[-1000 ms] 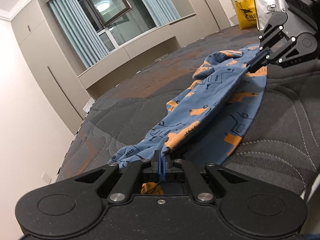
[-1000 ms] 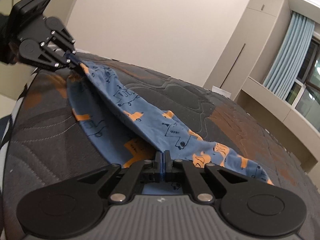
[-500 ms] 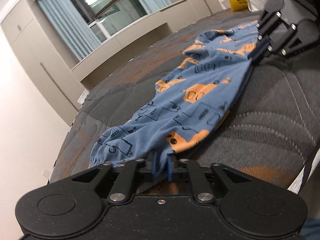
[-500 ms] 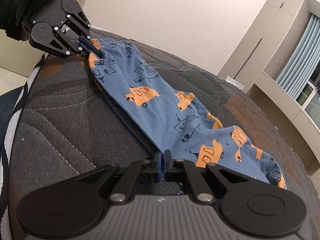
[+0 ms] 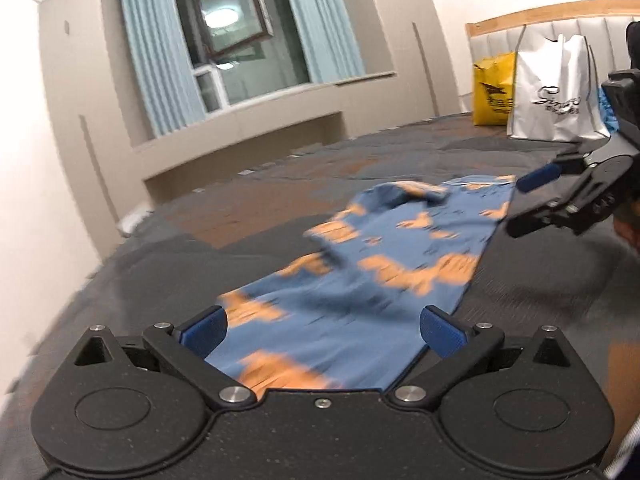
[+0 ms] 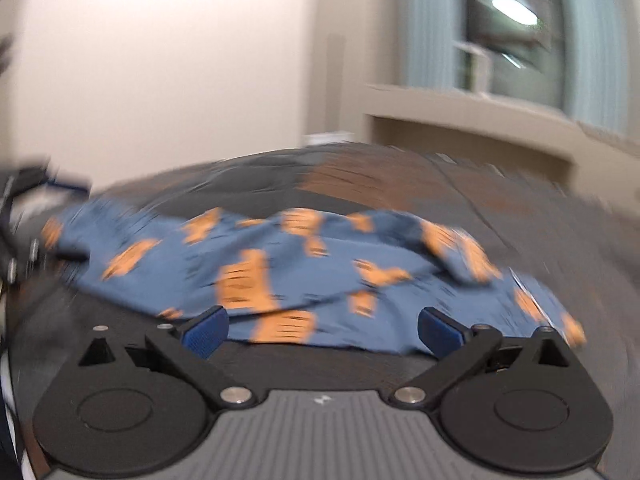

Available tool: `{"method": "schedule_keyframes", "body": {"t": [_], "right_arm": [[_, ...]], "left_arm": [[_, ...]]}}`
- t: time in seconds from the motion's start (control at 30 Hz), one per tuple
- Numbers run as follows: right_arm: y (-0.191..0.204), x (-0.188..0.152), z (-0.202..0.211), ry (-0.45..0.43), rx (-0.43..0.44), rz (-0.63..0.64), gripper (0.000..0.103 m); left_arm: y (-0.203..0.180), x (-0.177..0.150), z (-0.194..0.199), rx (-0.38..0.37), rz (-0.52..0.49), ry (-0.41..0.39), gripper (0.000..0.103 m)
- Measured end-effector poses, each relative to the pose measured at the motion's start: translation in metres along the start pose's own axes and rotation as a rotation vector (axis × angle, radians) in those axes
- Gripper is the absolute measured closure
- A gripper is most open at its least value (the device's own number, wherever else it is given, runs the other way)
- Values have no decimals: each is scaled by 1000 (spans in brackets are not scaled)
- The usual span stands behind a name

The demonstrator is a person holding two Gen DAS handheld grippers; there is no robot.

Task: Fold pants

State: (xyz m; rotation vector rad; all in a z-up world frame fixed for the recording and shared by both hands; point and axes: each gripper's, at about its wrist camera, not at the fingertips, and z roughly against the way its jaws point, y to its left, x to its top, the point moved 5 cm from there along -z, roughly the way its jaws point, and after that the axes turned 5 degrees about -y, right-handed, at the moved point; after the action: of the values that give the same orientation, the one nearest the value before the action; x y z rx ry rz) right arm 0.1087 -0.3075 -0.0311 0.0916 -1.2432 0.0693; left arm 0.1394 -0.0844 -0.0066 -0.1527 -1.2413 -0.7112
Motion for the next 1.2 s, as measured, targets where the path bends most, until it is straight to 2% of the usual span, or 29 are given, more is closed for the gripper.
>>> {"method": "schedule_keyframes", "body": {"t": [0.07, 0.13, 0.2, 0.23, 0.27, 0.3, 0.43, 0.53, 0.63, 0.7, 0.8, 0.83, 0.87, 0.9, 0.97, 1.0, 1.2], "right_arm": [[-29, -1, -1, 22, -19, -136, 0], [-56, -1, -4, 49, -3, -267, 1], [-81, 0, -8, 56, 13, -381, 5], [-93, 2, -13, 65, 1, -429, 12], [-104, 4, -18, 72, -8, -460, 21], [-112, 6, -24, 72, -6, -479, 24], [-142, 16, -54, 63, 39, -590, 29], [-153, 17, -78, 79, 62, -660, 30], [-162, 11, -101, 111, 44, -723, 36], [-170, 5, -113, 122, 12, -783, 43], [-183, 1, -124, 96, -11, -866, 49], [-186, 1, -126, 84, -15, -887, 49], [-189, 2, -128, 77, -21, -899, 49], [-191, 3, -130, 69, -30, -901, 51], [-195, 5, -134, 61, -62, -896, 67], [-198, 6, -135, 61, -77, -899, 84], [-207, 18, -135, 20, -89, -891, 94]], "left_arm": [[-23, 12, -26, -47, -19, 32, 3], [-40, 23, -50, -77, -58, 44, 8], [-55, 31, -73, -87, -87, 65, 14], [-61, 34, -85, -99, -89, 85, 20], [-65, 35, -96, -114, -82, 103, 27], [-70, 37, -107, -129, -76, 120, 29], [-79, 39, -142, -134, -64, 171, 46], [-82, 34, -160, -141, -62, 210, 47], [-77, 30, -163, -138, -69, 210, 46], [-73, 29, -163, -136, -62, 217, 51], [-69, 28, -163, -165, -37, 225, 66], [-70, 28, -163, -165, -43, 225, 76], [-71, 28, -162, -164, -53, 224, 91], [-72, 28, -161, -162, -62, 225, 100], [-72, 29, -161, -159, -62, 224, 101], [-71, 30, -160, -159, -52, 221, 102], [-63, 36, -153, -149, -20, 192, 102]]}}
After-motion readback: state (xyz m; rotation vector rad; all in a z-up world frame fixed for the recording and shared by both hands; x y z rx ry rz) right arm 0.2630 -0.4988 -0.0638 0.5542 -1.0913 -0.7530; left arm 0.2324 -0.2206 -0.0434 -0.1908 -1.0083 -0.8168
